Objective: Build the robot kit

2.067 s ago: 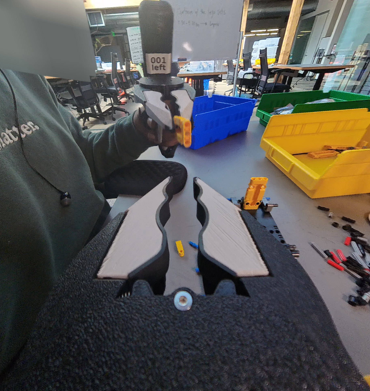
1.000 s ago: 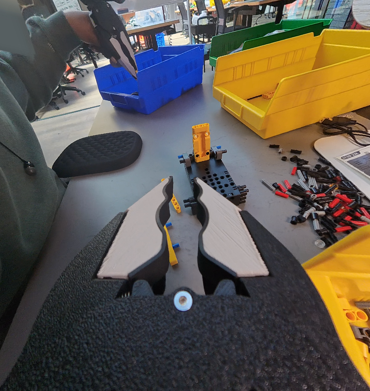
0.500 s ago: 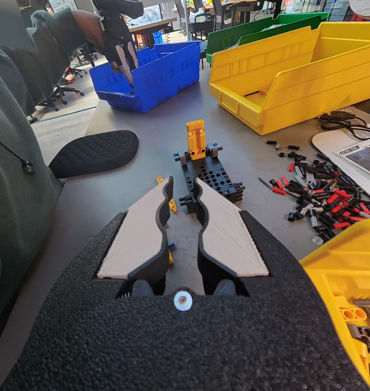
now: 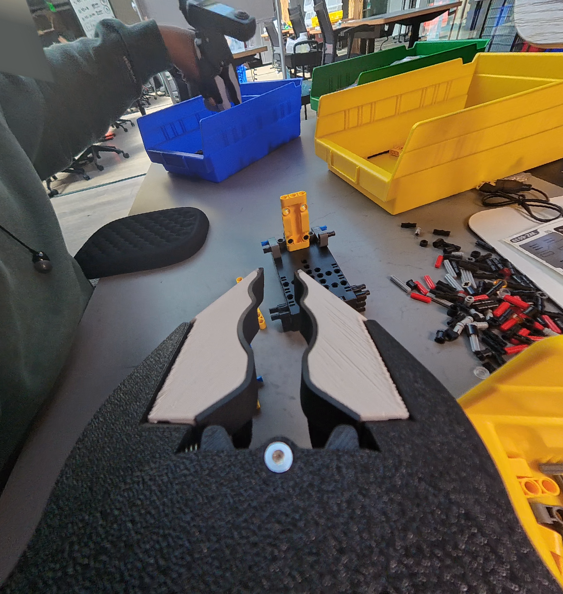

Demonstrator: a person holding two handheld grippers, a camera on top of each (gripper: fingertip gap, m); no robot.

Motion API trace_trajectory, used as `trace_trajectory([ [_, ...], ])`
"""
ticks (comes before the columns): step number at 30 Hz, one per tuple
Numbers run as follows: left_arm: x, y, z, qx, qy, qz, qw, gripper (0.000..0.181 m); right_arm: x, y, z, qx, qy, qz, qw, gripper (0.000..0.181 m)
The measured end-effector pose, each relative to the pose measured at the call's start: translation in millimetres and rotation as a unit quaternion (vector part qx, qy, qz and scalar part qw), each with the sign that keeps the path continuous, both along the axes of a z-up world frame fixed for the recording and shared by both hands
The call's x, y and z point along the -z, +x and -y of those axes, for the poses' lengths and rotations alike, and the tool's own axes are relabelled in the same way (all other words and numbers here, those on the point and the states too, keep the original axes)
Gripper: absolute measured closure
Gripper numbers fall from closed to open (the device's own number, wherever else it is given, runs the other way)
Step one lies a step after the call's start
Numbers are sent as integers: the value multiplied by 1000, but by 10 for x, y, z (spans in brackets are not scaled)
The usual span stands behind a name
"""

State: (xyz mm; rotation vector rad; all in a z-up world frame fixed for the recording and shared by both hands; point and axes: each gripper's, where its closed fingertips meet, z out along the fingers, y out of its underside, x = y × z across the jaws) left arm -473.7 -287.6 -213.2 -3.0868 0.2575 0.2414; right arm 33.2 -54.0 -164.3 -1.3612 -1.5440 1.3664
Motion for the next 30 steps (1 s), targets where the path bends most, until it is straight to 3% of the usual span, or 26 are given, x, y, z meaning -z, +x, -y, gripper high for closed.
trace_trajectory([
  [4,270,-90,4,-6,-68,32,997,150,-9,52,-3,7,4,3,1000,163],
  [6,281,-90,-3,-8,-80,51,995,157,-22,97,-38,16,4,4,1000,163],
  [7,256,50,7,-9,-86,101,991,173,-29,117,-58,21,4,4,1000,164],
  [10,118,388,44,40,-85,192,977,174,-45,156,-101,30,1,1,1000,164],
  [13,-34,375,25,46,-55,176,982,174,-25,163,-112,32,-1,-2,999,164],
  [16,-123,174,-3,33,-22,109,993,173,8,149,-101,27,-6,2,1000,164],
  [20,-203,62,-3,20,8,44,999,158,-4,142,-102,25,-1,-1,1000,164],
  [22,-224,257,6,44,17,61,997,157,-4,151,-103,26,0,0,1000,164],
  [26,-86,879,194,163,-21,113,980,147,2,168,-106,29,1,2,1000,164],
  [30,172,1141,403,194,-78,93,974,127,14,174,-103,31,1,4,1000,164],
])
